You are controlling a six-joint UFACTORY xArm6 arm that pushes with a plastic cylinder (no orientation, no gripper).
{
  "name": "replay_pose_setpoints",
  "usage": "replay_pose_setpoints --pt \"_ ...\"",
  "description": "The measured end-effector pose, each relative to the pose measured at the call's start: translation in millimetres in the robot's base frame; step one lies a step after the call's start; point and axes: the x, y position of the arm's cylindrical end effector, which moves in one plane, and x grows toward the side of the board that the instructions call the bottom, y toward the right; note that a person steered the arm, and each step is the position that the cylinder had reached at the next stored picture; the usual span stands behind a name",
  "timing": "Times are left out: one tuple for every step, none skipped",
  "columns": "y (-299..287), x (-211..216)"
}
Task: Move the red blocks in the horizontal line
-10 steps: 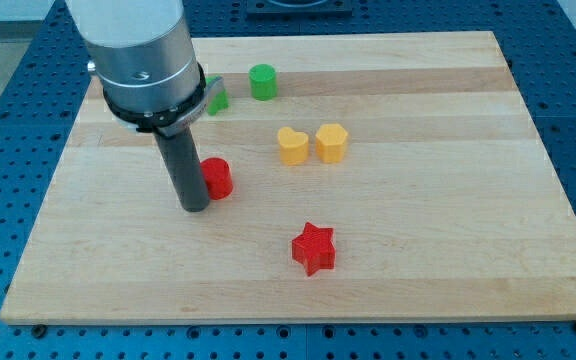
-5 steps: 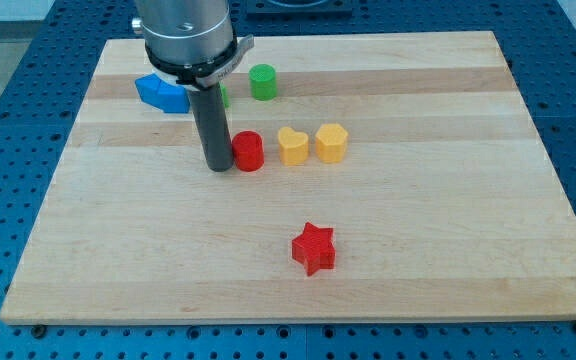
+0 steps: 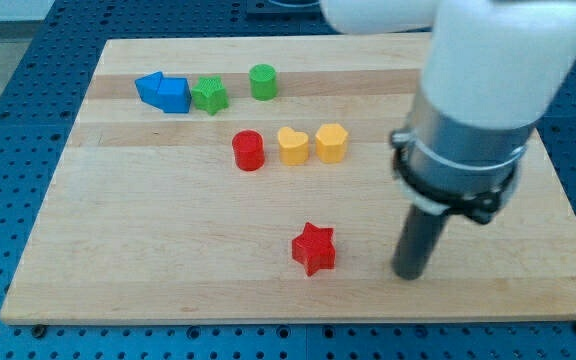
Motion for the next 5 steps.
replay_pose_setpoints --pt "-56 -5" --pt "-108 -17" --pt "-150 -49" --pt "-179 -70" --pt "-179 -71"
